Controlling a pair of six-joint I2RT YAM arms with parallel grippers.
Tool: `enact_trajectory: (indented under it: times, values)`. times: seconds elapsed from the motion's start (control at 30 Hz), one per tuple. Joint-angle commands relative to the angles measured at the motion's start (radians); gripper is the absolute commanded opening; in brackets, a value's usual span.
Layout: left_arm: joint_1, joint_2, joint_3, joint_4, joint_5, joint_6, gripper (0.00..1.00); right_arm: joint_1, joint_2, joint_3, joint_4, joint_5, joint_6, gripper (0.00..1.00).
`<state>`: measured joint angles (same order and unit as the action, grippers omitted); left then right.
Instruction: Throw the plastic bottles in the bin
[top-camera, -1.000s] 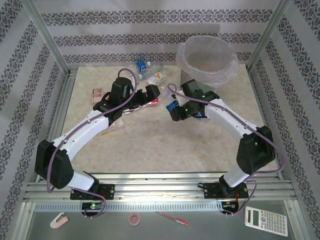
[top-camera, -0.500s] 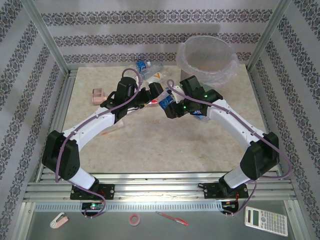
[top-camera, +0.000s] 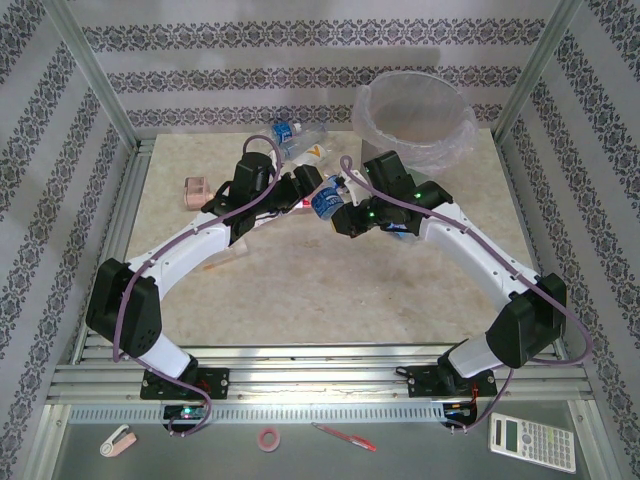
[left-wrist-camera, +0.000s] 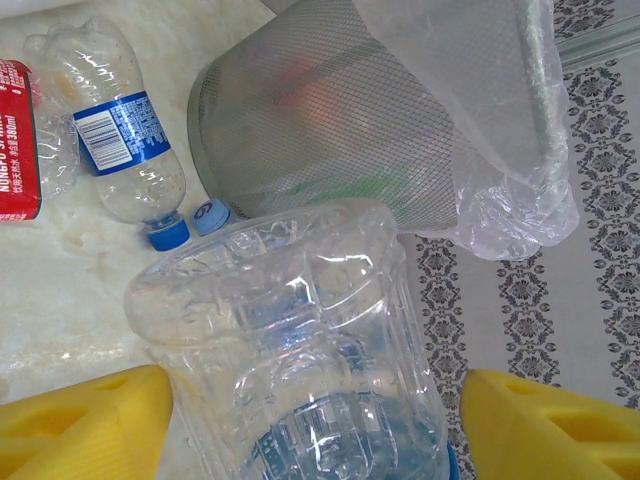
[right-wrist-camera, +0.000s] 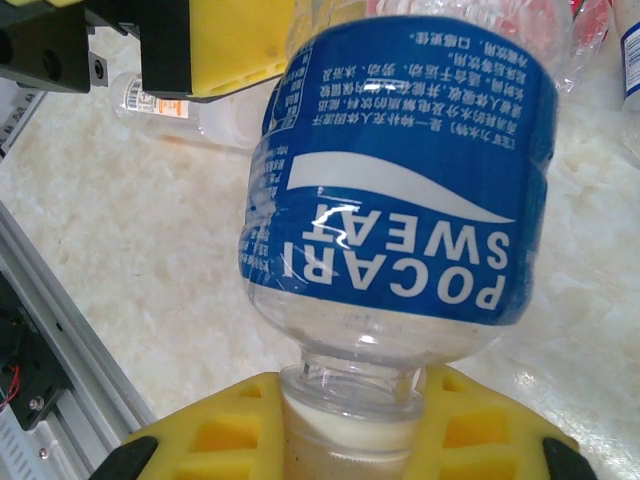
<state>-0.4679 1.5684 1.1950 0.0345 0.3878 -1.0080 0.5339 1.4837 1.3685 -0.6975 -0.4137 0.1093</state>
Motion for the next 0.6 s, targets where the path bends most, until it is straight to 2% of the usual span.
enact_trajectory:
  times: [0.0,0.2,0.4,0.57]
  values:
    - [0.005,0.021,0.021,0.054,0.018,-0.018,0.76,0.017,-0.023,-0.008,0.051,-0.129,-0.001,0.11]
    - [0.005,0.027,0.015,0.070,0.023,-0.025,0.77,0.017,-0.038,-0.020,0.062,-0.157,0.015,0.07]
    - [0.005,0.015,0.018,-0.035,-0.003,-0.001,0.97,0.014,-0.052,-0.031,0.062,-0.158,0.015,0.06]
    - [0.009,0.019,0.018,-0.091,-0.022,-0.003,1.00,0.014,-0.053,-0.031,0.067,-0.165,0.019,0.05]
